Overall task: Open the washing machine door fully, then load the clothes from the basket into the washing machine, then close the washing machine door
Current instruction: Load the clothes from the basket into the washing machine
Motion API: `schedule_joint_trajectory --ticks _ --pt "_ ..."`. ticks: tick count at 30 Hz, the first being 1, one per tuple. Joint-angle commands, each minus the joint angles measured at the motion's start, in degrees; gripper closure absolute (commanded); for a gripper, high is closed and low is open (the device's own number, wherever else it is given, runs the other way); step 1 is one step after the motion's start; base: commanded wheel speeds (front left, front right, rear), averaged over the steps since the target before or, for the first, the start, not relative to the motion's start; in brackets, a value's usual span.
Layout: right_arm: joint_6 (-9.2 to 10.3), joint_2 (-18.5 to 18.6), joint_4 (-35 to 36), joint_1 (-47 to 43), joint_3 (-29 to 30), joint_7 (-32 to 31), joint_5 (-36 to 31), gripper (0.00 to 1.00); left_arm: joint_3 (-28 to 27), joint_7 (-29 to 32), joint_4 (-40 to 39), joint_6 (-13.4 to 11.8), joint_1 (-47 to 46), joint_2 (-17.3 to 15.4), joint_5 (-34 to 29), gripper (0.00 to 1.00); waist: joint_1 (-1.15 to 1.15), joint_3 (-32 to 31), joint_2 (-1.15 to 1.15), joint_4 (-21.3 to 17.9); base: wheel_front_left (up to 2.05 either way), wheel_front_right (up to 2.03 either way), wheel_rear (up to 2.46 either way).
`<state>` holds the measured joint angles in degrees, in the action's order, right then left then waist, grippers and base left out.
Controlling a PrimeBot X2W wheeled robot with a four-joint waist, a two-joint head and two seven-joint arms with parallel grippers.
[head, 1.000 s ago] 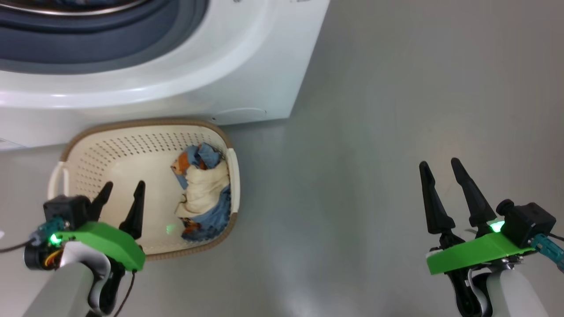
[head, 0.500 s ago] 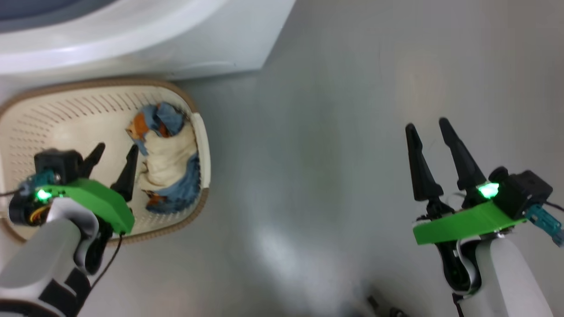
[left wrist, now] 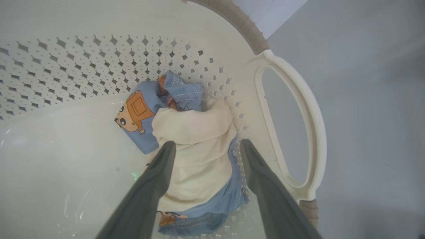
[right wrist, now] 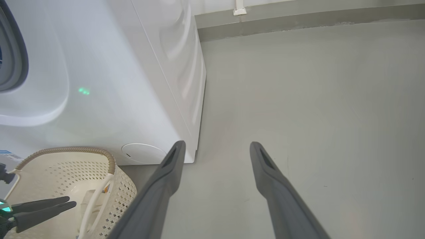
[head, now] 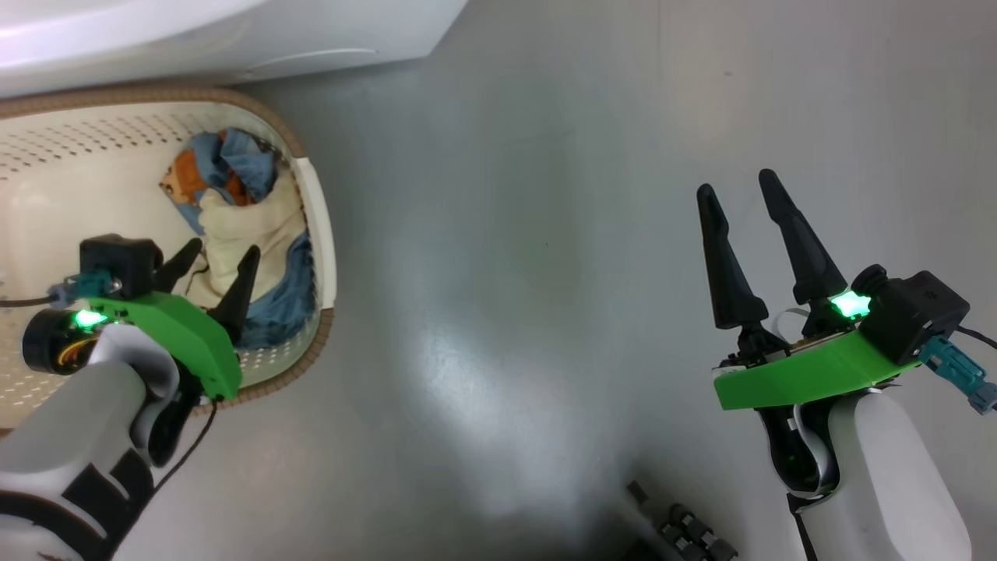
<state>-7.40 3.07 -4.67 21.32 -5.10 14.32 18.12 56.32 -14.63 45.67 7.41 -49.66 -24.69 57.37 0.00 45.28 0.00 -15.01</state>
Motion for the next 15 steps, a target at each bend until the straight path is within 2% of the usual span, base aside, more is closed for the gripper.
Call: schedule_joint_trajectory --ticks 1,15 --pt "-0.09 -0.17 1.45 -0.51 -1.46 0.68 -0.15 0.0 -0.18 -0.37 -0.09 0.08 -1.04 -2.46 1.11 0.0 0.0 0.72 0.0 -0.61 0.0 0.0 0.0" --pt "-0.09 -0.19 3.04 -1.09 -2.41 0.68 -0.38 0.0 8.67 -0.37 2.76 0.08 -6.48 -3.89 6.99 0.0 0.0 3.89 0.0 -1.88 0.0 0.0 0.0"
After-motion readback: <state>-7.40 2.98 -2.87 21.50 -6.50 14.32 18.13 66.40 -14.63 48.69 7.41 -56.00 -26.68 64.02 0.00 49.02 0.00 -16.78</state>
